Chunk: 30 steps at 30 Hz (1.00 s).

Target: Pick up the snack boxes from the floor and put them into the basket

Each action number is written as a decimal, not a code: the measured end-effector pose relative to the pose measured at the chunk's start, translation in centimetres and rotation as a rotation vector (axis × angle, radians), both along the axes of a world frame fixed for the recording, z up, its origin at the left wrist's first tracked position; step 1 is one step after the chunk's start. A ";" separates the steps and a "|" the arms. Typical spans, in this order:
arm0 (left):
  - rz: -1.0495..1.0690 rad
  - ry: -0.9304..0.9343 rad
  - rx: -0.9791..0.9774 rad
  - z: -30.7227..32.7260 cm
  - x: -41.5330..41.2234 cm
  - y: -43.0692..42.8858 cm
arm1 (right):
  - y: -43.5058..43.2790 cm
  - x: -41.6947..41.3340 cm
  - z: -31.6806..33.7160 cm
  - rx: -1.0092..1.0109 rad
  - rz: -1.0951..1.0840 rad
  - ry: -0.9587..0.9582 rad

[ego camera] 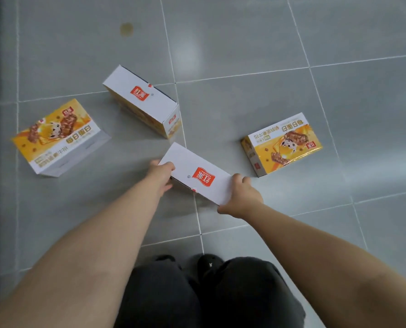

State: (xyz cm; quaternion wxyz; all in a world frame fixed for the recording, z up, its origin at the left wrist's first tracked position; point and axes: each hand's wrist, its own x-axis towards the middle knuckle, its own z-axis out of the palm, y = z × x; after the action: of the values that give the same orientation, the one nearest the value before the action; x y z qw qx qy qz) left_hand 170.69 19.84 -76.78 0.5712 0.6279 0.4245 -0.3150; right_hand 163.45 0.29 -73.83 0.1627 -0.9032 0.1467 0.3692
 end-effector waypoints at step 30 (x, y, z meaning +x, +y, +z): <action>1.738 -0.145 0.443 52.0 -54.9 2.4 | 18.1 -25.9 54.4 0.270 1.607 0.046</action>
State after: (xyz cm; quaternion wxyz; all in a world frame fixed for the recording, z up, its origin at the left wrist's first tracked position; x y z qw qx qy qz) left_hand 115.81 22.22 -24.79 0.4994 0.1995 0.7635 0.3577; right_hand 137.53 18.39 -19.47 -0.0472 -0.6976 -0.5885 0.4060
